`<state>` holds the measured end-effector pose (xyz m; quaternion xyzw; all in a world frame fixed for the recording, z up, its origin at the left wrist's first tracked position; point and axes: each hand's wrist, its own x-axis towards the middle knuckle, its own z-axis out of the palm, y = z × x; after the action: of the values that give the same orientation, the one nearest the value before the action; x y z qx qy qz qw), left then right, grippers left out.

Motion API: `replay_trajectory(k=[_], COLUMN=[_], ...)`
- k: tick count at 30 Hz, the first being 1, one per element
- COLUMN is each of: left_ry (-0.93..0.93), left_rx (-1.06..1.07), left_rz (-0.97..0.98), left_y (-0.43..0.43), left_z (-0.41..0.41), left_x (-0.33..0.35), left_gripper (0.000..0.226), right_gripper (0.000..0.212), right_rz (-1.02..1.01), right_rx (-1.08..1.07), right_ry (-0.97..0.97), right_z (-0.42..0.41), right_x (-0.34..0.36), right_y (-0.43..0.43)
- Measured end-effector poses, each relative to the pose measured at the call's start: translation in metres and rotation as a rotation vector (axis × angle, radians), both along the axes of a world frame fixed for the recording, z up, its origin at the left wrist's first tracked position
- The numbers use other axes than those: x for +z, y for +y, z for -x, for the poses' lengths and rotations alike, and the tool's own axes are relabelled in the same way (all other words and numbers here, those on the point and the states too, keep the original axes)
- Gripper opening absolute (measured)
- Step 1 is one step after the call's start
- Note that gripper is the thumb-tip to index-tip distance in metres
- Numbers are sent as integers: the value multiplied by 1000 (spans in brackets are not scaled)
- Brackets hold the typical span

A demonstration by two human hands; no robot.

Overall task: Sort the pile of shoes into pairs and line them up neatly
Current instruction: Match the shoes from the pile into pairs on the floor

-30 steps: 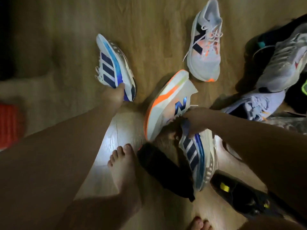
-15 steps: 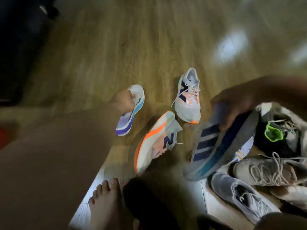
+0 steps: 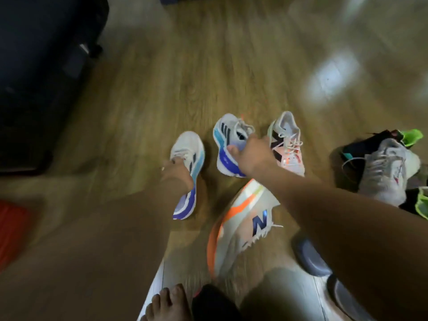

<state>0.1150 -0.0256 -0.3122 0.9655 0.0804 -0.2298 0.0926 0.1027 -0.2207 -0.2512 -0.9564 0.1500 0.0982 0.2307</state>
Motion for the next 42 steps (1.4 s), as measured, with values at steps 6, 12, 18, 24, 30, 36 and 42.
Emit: replay_trajectory(k=[6,12,18,24,30,36,42], left_ry=[-41,-108,-189,-322,95,279,-21], left_rx=[95,10,-88,-549,-642,-309,-303], left_rz=[110,144,-96,121,256,355,597], left_y=[13,-2,-45,-92,-119,-122,-132], left_z=[-4,-2,7,11,34,19,-7], left_x=[3,-10,33,36,14,27,66], left_gripper=[59,61,74,26,40,48,21], right_gripper=[50,61,41,30,46,20,28], right_rz=[122,-27,-71,74,-532,-1020,-649], right_rx=[305,487,279,7,-345,-443,108], right_ry=[182,151,-69,351,421,290,192], right_z=[28,49,58,91,128,124,87], right_x=[-79,-78,-40,-34,-60,-55,3], right_y=[55,44,-45,-119,-69,-43,-56])
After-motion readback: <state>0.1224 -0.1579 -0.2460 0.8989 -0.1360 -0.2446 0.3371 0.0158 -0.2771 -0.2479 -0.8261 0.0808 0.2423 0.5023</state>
